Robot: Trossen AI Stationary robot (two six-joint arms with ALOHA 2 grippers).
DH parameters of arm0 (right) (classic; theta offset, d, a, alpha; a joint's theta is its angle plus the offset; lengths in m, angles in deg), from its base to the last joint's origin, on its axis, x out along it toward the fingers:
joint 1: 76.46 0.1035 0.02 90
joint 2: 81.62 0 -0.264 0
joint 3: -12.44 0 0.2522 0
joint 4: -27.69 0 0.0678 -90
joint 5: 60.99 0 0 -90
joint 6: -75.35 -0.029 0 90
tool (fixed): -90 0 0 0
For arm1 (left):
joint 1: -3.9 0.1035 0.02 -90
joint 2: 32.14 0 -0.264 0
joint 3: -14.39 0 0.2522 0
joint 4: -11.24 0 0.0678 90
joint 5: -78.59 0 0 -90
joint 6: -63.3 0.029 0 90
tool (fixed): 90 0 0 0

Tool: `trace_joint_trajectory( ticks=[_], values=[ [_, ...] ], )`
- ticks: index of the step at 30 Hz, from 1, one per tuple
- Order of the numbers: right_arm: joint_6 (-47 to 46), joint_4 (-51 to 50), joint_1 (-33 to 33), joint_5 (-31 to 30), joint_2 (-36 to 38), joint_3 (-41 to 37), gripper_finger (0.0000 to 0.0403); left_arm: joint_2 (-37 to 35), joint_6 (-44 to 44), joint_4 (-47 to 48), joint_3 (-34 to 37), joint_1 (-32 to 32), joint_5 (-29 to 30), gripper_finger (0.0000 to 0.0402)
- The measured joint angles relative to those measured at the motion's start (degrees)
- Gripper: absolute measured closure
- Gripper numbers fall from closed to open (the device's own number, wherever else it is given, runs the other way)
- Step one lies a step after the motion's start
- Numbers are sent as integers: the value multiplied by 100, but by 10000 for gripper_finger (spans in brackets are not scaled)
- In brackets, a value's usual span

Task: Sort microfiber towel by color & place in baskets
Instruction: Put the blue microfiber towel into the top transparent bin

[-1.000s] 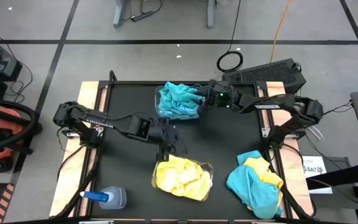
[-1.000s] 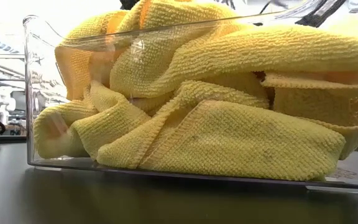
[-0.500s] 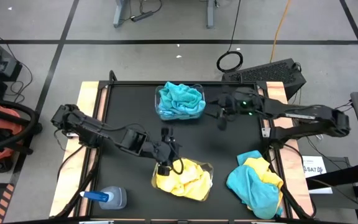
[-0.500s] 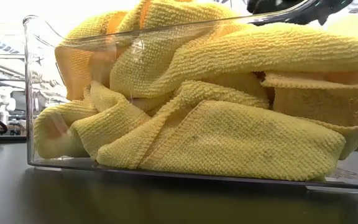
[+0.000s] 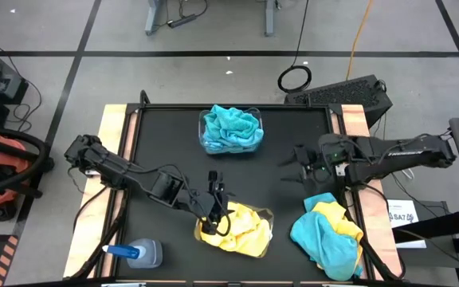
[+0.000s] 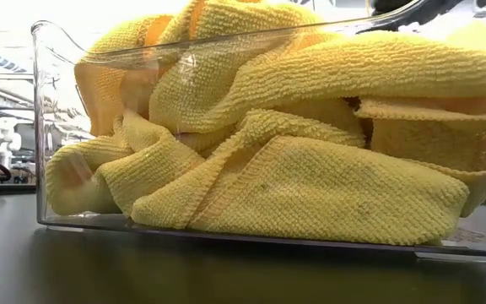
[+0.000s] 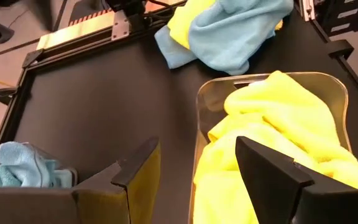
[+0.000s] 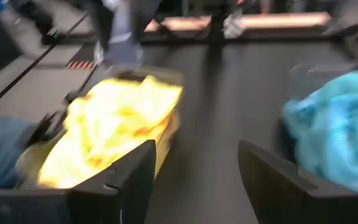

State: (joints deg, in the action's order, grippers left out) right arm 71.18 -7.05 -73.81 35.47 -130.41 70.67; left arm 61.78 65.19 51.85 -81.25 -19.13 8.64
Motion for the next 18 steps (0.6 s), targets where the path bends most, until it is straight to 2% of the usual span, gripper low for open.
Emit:
trace_joint_trajectory(
  ticks=[9, 18],
  values=[
    [-863, -673, 1211, -9, -74, 0, 184, 19, 0, -211, 269, -79, -5, 186],
    [-2129, -1218, 2347, -77, -96, 0, 183, 17, 0, -459, 450, -78, -25, 186]
  ],
)
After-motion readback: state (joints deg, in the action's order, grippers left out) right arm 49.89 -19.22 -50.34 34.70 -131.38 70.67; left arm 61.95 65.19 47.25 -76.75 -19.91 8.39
